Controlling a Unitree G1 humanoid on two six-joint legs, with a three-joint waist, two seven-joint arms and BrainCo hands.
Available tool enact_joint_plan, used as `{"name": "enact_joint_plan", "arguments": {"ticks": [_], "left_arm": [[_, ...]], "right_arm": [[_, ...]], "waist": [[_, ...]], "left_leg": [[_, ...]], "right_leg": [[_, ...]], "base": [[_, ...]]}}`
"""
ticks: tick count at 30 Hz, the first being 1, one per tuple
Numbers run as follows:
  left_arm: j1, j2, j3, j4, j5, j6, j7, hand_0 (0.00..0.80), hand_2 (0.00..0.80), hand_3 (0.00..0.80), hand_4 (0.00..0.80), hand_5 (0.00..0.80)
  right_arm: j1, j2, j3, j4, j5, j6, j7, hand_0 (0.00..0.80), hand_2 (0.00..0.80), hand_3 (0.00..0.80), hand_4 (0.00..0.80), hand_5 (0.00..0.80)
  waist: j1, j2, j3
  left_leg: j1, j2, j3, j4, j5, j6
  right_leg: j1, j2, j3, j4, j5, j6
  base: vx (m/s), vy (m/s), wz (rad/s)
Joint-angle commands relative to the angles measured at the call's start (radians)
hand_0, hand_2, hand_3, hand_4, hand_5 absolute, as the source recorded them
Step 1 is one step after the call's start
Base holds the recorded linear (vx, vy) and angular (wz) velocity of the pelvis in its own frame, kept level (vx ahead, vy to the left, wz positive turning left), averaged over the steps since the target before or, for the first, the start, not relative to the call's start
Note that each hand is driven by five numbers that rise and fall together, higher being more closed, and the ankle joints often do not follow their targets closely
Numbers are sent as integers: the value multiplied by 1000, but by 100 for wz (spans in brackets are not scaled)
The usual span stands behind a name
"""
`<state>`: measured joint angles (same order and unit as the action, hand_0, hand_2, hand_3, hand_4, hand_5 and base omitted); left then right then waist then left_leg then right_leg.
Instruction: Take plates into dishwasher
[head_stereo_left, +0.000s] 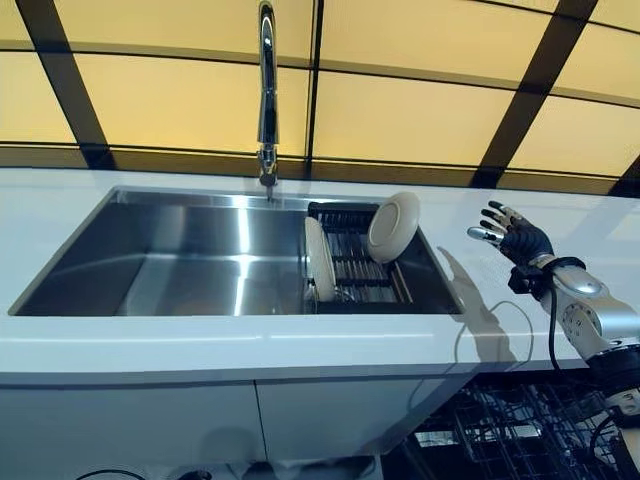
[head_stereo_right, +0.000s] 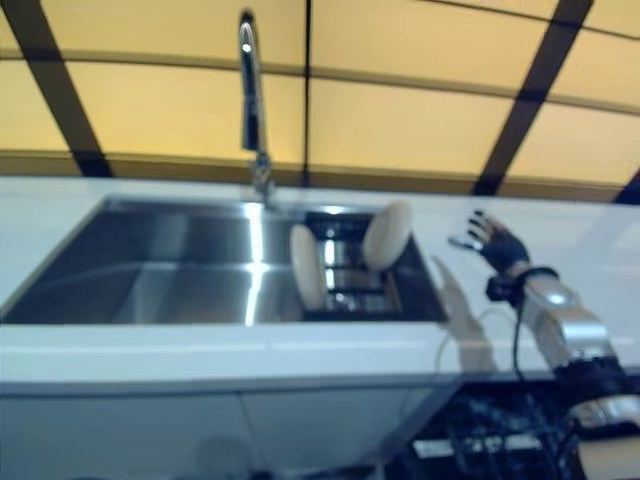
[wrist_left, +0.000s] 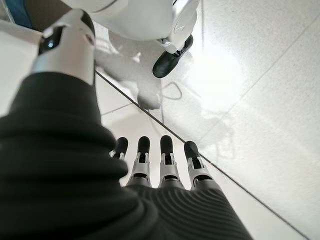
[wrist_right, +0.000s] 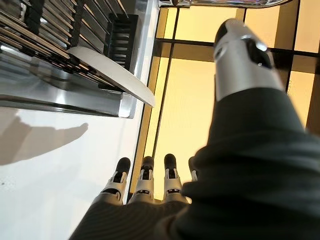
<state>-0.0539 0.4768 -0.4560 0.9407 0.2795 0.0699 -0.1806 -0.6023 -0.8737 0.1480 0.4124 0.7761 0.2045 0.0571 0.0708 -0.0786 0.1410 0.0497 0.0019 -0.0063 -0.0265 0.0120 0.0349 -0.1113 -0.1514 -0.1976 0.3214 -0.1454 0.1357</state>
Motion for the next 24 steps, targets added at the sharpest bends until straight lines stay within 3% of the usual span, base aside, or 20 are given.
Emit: {"name": "enact_joint_plan", "arguments": {"ticks": [1,4,10,19,24], "left_arm": [[-36,21,-26,-29,-42,-51,-6,0,0,0,0,0],[-22,19,-4,-35,-80,-59,19,0,0,0,0,0],[-20,22,17,-14,-60,-72,-14,0,0,0,0,0],[13,22,22,-17,-58,-95,2,0,0,0,0,0],[18,31,26,-11,-11,-78,35,0,0,0,0,0]], "right_arm": [[-153,-60,2,69,21,-10,-10,0,0,0,0,0],[-170,-63,17,83,26,13,-16,0,0,0,0,0],[-121,-33,16,97,-8,84,-3,0,0,0,0,0],[-95,2,25,84,-52,36,-14,0,0,0,0,0],[-86,10,21,47,-40,43,-51,0,0,0,0,0]], "waist": [[-8,-20,-6],[-1,-26,-7],[2,-30,-20],[6,-26,-5],[6,-30,13]], "left_leg": [[10,-73,-34,55,-101,8],[34,-65,-28,26,-102,0],[53,-47,7,13,-105,-9],[68,-29,39,10,-111,-16],[63,-19,42,32,-119,-14]], "right_leg": [[-50,39,65,-231,280,39],[-29,39,35,-286,308,43],[49,40,30,-331,289,34],[64,34,22,-325,275,38],[54,29,21,-293,264,41]], "base": [[102,-87,38],[56,-115,53],[93,-68,14],[46,-21,4],[17,-40,2]]}}
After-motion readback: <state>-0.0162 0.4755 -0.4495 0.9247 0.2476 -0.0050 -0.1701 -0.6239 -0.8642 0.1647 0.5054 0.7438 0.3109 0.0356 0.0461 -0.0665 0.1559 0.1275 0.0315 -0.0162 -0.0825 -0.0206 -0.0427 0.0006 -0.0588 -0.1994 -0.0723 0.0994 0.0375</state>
